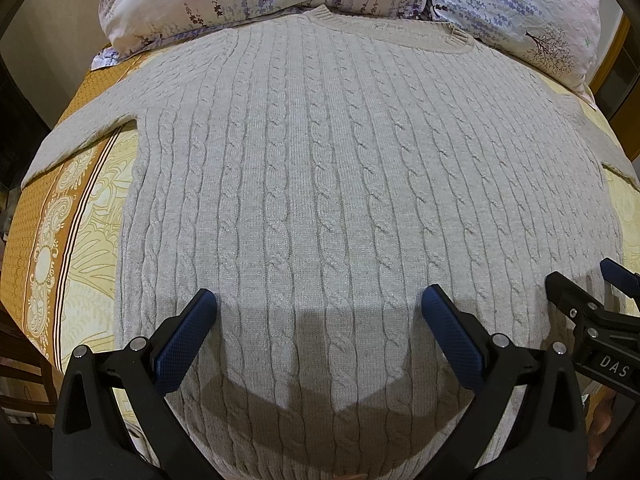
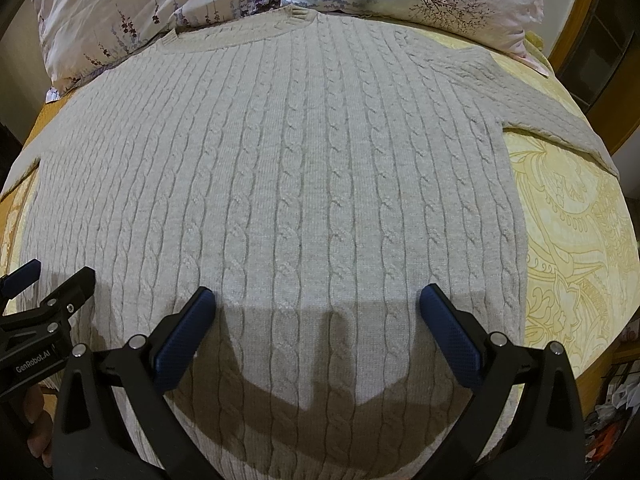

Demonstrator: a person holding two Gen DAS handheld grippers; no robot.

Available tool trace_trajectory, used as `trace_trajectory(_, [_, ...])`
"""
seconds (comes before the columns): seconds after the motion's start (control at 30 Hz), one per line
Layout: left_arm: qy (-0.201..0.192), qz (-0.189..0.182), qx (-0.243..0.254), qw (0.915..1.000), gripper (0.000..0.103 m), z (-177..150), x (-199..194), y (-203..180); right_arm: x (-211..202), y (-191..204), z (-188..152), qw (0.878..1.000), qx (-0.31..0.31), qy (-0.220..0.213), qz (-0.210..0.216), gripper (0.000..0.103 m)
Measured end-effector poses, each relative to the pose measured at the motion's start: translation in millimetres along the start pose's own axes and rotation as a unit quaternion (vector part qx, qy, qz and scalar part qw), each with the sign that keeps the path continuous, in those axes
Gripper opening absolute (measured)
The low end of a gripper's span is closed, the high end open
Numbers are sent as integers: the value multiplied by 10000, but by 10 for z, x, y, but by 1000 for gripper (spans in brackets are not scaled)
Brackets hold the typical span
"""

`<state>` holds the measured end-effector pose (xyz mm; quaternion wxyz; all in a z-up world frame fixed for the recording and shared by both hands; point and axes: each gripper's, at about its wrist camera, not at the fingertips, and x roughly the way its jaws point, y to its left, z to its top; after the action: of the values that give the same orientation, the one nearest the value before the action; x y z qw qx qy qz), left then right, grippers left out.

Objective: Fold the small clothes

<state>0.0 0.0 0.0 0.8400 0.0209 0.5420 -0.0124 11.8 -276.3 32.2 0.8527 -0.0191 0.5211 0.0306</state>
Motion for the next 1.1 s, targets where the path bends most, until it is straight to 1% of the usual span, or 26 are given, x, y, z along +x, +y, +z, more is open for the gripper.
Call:
trace_trajectory(0.43, [33, -12, 35, 10000, 102, -3, -1, 1, 11, -8, 1, 9999, -105, 54, 29, 101])
trace_trajectory(0.53, [109, -35, 75, 9999, 102, 39, 22, -7, 15, -1, -1, 9997, -217, -22, 86, 101])
trace_trajectory(0.67, [183, -56, 129, 9997, 102, 91, 63, -4, -10, -35, -61, 9976, -514, -345, 301, 101])
trace_trajectory(0.8, [210, -77, 157, 9996, 102, 101, 57, 15, -26, -58, -58, 9963, -626, -373, 453, 101])
trace_trajectory(0.9, [146, -79, 80, 9998, 102, 127, 63, 23, -24, -106, -22, 9958, -569, -381, 605, 101])
trace_trajectory(0.97, [64, -93, 29, 9999, 102, 150, 72, 31, -27, -181, 25, 9949, -451, -394, 812, 101])
trace_trajectory(1.03, [-22, -122, -38, 9999, 102, 182, 81, 49, -36, -358, 121, 9927, -157, -464, 1100, 101])
trace_trajectory(1.1, [-90, -161, -88, 9998, 102, 213, 86, 61, -49, -573, 227, 9912, 204, -599, 1160, 101])
